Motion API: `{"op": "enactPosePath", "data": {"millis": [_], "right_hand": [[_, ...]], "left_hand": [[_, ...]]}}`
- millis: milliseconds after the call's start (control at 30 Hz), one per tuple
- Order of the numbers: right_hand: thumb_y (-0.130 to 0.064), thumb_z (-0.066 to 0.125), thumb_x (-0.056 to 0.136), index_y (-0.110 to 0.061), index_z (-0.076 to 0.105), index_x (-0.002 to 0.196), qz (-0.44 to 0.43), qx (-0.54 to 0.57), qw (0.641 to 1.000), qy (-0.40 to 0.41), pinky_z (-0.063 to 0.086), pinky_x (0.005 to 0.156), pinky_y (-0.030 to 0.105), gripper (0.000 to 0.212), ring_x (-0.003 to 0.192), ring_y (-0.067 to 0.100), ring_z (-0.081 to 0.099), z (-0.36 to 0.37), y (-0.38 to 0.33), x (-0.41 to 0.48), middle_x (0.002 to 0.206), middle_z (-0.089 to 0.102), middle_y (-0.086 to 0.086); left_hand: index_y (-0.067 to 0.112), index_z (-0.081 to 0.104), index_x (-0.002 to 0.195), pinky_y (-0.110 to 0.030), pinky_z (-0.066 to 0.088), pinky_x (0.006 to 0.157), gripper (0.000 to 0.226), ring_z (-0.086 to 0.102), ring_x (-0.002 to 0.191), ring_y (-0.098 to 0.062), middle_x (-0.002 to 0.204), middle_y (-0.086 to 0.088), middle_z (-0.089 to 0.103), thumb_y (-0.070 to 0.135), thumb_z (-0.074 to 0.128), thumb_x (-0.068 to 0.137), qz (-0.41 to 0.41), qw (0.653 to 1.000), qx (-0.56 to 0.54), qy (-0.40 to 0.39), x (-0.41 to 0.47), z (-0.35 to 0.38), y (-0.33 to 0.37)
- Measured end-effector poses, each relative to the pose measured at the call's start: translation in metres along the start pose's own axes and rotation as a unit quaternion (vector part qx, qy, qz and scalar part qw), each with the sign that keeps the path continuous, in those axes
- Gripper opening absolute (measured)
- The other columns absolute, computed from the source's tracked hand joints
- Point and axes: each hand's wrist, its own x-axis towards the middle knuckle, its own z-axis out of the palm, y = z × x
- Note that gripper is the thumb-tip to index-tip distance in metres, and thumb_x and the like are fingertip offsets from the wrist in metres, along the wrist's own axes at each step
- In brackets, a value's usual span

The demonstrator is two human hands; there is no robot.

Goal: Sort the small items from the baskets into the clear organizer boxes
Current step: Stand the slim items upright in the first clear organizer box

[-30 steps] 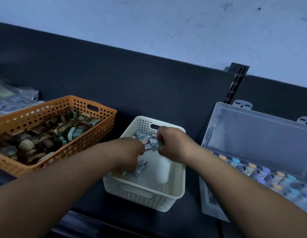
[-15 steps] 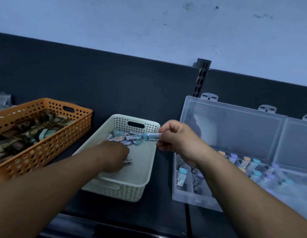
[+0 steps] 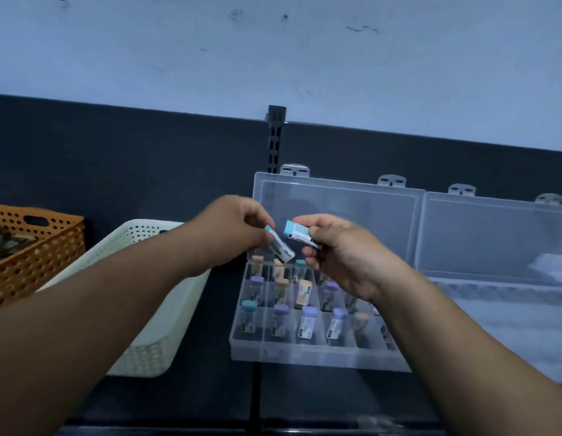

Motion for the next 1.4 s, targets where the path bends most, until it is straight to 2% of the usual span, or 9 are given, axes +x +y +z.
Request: {"op": "enactPosePath", "data": {"millis": [333,500,667,767,867,1000,1067,1167,1400], "right_hand": [[0.003,0.055,0.092,-0.006,0.059,0.094,-0.044,-0.081,0.995,0.028,0.052,0.067,0.023,0.01,0.065,0.014,0.061,-0.104,-0.006,-0.059,0.074,0.063,0.007],[-0.003,0.058,0.092,-0.021,0.064,0.116,-0.059,-0.227,0.971,0.035,0.048,0.076,0.02,0.03,0.075,0.005,0.058,-0.15,0.0,-0.078,0.074,0.06,-0.01],[-0.008,0.054,0.096,-0.039,0.063,0.116,-0.057,-0.281,0.956,0.067,0.048,0.072,0.012,0.038,0.078,0.005,0.054,-0.187,0.005,-0.093,0.085,0.056,-0.009],[-0.005,0.054,0.095,-0.033,0.062,0.106,-0.066,-0.289,0.952,0.081,0.048,0.073,0.02,0.031,0.078,0.012,0.053,-0.195,0.014,-0.093,0.086,0.053,0.0],[-0.007,0.059,0.092,-0.026,0.061,0.095,-0.085,-0.318,0.938,0.106,0.047,0.07,0.026,0.02,0.074,0.015,0.051,-0.209,0.024,-0.093,0.081,0.054,0.004],[-0.01,0.063,0.09,-0.027,0.059,0.085,-0.07,-0.379,0.917,0.103,0.05,0.07,0.04,0.018,0.068,0.018,0.05,-0.221,0.038,-0.094,0.077,0.057,0.009],[-0.009,0.065,0.087,-0.025,0.058,0.082,-0.066,-0.394,0.911,0.103,0.053,0.069,0.043,0.017,0.066,0.017,0.053,-0.223,0.043,-0.095,0.076,0.06,0.005],[-0.009,0.065,0.087,-0.021,0.059,0.081,-0.057,-0.427,0.898,0.088,0.052,0.064,0.035,0.014,0.063,0.01,0.054,-0.224,0.046,-0.096,0.072,0.06,-0.008],[-0.01,0.069,0.084,-0.028,0.057,0.073,-0.052,-0.476,0.875,0.075,0.052,0.075,0.029,0.024,0.078,0.013,0.062,-0.225,0.054,-0.089,0.083,0.064,-0.005]], "left_hand": [[0.002,0.066,0.086,-0.016,0.046,0.048,0.006,0.056,0.05,-0.01,0.066,-0.011,0.059,-0.002,0.062,0.086,0.014,0.996,-0.059,-0.067,0.018,0.104,0.063],[0.014,0.068,0.082,-0.041,0.053,0.073,0.008,0.057,0.067,-0.022,0.073,-0.012,0.063,0.006,0.068,0.083,0.043,0.995,-0.005,-0.089,0.026,0.146,0.077],[0.017,0.066,0.087,-0.029,0.049,0.063,0.011,0.059,0.063,-0.011,0.073,0.0,0.066,0.011,0.072,0.081,0.068,0.992,0.036,-0.102,0.027,0.179,0.087],[0.016,0.068,0.085,-0.025,0.048,0.063,0.01,0.057,0.06,-0.008,0.069,0.002,0.065,0.009,0.072,0.08,0.077,0.989,0.067,-0.108,0.026,0.191,0.088],[0.017,0.07,0.085,-0.032,0.055,0.073,0.011,0.065,0.073,-0.018,0.079,-0.001,0.07,0.008,0.066,0.083,0.08,0.983,0.121,-0.113,0.024,0.206,0.09],[0.021,0.071,0.094,-0.023,0.051,0.078,0.017,0.065,0.086,-0.014,0.079,0.021,0.06,0.009,0.061,0.087,0.09,0.967,0.2,-0.128,0.018,0.22,0.09],[0.022,0.071,0.104,-0.022,0.048,0.084,0.023,0.063,0.094,-0.012,0.092,0.017,0.062,0.009,0.059,0.089,0.098,0.954,0.245,-0.139,0.016,0.224,0.089],[0.023,0.069,0.112,-0.026,0.049,0.088,0.028,0.062,0.098,-0.013,0.11,0.006,0.067,0.011,0.059,0.089,0.096,0.944,0.28,-0.147,0.015,0.23,0.084],[0.02,0.069,0.105,-0.03,0.049,0.085,0.022,0.06,0.095,-0.016,0.108,0.001,0.065,0.013,0.061,0.086,0.088,0.94,0.3,-0.139,0.022,0.242,0.066]]}}
